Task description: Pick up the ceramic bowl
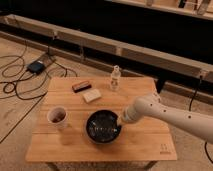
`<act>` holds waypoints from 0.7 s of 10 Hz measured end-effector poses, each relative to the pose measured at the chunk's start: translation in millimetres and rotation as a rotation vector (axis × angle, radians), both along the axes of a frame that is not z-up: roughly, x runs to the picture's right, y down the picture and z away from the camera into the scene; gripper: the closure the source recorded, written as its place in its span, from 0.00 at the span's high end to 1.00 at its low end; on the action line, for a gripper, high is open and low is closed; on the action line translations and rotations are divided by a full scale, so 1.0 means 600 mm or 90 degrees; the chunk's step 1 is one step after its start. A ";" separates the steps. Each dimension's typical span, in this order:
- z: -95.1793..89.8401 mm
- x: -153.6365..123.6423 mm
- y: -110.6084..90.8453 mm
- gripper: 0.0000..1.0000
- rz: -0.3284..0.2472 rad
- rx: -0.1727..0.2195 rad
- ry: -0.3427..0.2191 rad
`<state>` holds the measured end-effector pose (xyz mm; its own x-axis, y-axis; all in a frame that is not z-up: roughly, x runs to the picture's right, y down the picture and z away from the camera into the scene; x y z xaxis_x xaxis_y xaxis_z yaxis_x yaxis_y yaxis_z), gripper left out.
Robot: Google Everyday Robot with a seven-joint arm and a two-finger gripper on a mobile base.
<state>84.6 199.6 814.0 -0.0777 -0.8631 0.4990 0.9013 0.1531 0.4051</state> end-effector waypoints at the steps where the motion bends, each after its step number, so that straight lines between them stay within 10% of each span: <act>1: -0.007 0.000 -0.010 0.00 0.013 0.013 -0.012; 7: -0.048 0.014 -0.070 0.00 0.033 0.054 -0.059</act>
<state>93.0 157.8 785.1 -0.0745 -0.9062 0.4163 0.8514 0.1596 0.4997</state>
